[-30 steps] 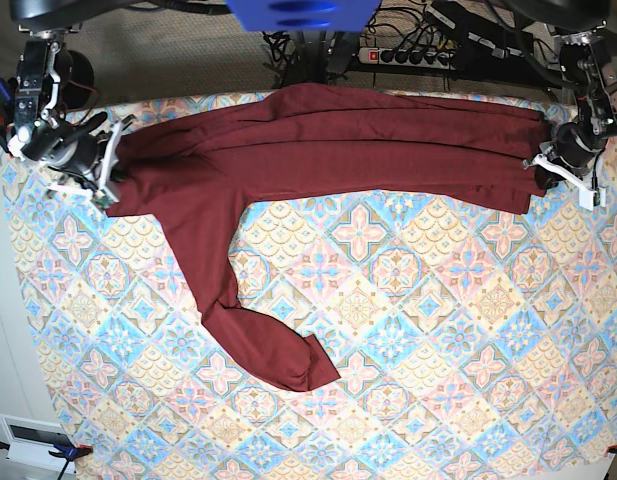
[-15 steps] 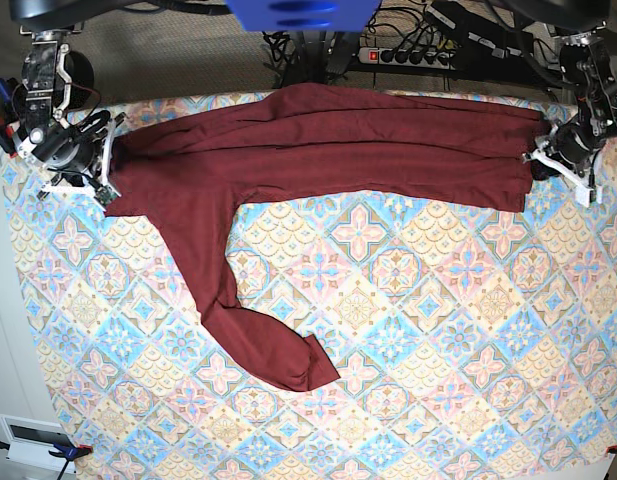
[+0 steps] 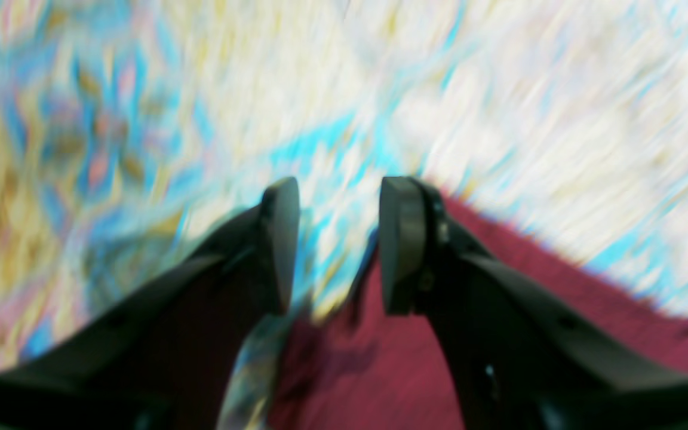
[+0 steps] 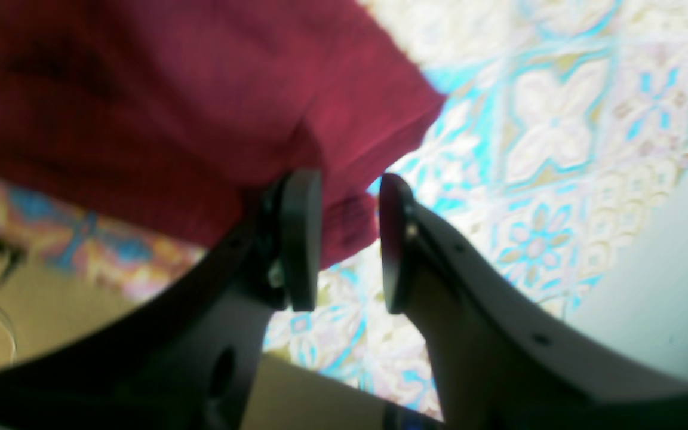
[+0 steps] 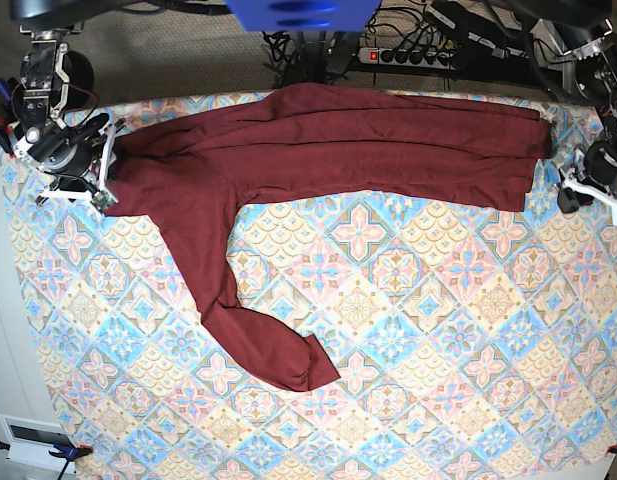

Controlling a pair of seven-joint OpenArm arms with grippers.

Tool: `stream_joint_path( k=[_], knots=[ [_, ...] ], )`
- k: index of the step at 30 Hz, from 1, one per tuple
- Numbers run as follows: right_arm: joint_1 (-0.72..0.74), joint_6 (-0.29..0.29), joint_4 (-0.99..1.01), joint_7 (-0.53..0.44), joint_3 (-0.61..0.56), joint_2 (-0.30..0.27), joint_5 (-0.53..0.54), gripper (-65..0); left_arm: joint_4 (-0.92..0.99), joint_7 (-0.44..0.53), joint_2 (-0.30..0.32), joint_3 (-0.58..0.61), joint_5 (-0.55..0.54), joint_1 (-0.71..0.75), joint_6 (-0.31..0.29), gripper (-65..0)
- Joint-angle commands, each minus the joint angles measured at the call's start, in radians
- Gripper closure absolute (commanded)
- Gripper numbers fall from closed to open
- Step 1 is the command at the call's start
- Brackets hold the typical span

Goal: Layout the t-shirt on the table in an organized manner, then fold the t-shirt properly
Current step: 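Release the left gripper and move the right gripper to the hanging sleeve, then grasp the hanging sleeve with the right gripper and fold it onto the strip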

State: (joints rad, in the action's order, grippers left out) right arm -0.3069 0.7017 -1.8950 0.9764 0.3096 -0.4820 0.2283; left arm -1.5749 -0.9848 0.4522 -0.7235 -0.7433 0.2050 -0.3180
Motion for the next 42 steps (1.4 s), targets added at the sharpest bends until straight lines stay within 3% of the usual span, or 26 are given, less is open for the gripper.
stream_joint_path(
  k=[1,7,14,19,23,26,42],
  knots=[
    [0.036,-0.004,-0.015,-0.018,-0.003,0.004,0.004,-16.1,-0.017,0.002,0.009,-0.015,-0.006,-0.005,-0.003,-22.5],
    [0.292,-0.004,0.021,-0.012,-0.135,0.039,0.003,-17.8,-0.017,0.002,-0.028,-0.017,-0.003,-0.016,-0.002,-22.5],
    [0.559,-0.004,0.306,-0.061,-0.277,0.067,0.001,-30.8,-0.015,0.002,-0.042,-0.017,-0.002,-0.025,-0.002,-22.5],
    [0.644,-0.004,0.521,-0.144,-0.313,0.082,0.001,-31.7,-0.015,0.002,-0.042,-0.017,-0.003,-0.025,-0.002,-22.5],
    [0.727,-0.004,0.674,-0.21,-0.327,0.159,0.001,-31.7,-0.014,0.002,-0.042,-0.017,-0.003,-0.026,-0.002,-22.5],
    [0.777,-0.004,0.782,-0.254,-0.326,0.185,0.001,-31.7,-0.014,0.002,-0.042,-0.017,-0.003,-0.026,-0.002,-22.5],
    [0.822,-0.004,1.101,-0.446,-0.326,0.214,0.001,-31.7,-0.014,0.002,-0.042,-0.017,-0.003,-0.026,-0.002,-22.5]
  ],
)
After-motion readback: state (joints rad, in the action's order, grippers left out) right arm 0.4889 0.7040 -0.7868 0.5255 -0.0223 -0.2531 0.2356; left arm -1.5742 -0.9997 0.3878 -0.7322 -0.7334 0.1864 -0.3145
